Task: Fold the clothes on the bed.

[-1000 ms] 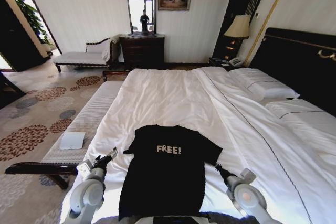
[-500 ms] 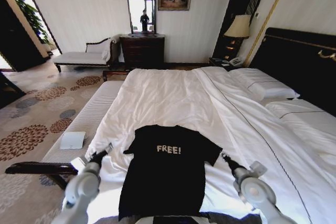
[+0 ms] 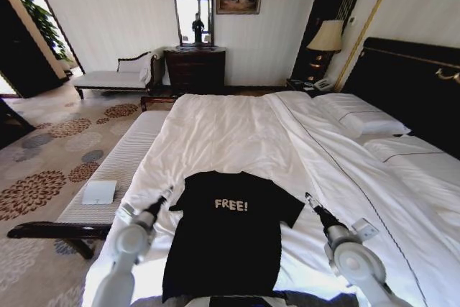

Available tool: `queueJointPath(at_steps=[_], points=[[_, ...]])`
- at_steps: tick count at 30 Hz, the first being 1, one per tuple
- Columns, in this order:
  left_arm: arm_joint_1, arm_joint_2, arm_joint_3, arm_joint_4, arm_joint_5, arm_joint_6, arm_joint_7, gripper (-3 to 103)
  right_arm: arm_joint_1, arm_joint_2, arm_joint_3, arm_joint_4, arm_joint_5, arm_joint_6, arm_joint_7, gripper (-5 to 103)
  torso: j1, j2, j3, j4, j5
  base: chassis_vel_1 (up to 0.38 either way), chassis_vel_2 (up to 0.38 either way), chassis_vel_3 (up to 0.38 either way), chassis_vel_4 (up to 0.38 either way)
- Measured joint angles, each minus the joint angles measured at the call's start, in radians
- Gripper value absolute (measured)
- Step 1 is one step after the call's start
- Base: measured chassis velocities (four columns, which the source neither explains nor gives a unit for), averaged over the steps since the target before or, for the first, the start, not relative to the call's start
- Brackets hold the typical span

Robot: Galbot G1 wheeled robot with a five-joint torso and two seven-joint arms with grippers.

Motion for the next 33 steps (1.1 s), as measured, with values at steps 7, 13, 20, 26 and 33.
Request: queueJointPath(at_steps=[7, 13, 20, 26, 33], points=[[0.02, 0.089, 0.23, 0.065, 0.744, -0.183, 0.117, 100, 0.0, 0.049, 0.003, -0.009, -0.01, 0.004, 0.015, 100, 0.0, 0.0, 0.0, 0.0, 0.0, 0.0, 0.0, 0.0, 0.0], [-0.002, 0.095, 0.311, 0.152, 0.944, -0.21, 0.103, 100, 0.02, 0.06, -0.008, -0.027, -0.01, 0.004, 0.027, 100, 0.0, 0.0, 0.0, 0.0003, 0.0001, 0.0, 0.0, 0.0, 0.0], [-0.024, 0.119, 0.326, 0.211, 1.003, -0.208, 0.097, 100, 0.025, 0.054, -0.01, -0.043, -0.008, 0.003, 0.034, 100, 0.0, 0.0, 0.0, 0.0002, 0.0, 0.0, 0.0, 0.0, 0.0], [-0.021, 0.178, 0.331, 0.212, 1.008, -0.18, 0.119, 100, 0.023, 0.075, -0.015, -0.048, -0.013, 0.001, 0.039, 100, 0.0, 0.0, 0.0, 0.0002, 0.0001, 0.0, 0.0, 0.0, 0.0], [-0.063, 0.21, 0.352, 0.24, 0.948, -0.167, 0.134, 100, 0.029, 0.089, -0.022, -0.056, -0.023, 0.0, 0.041, 100, 0.0, 0.0, 0.0, -0.0001, -0.0002, 0.0, 0.0, 0.0, 0.0]])
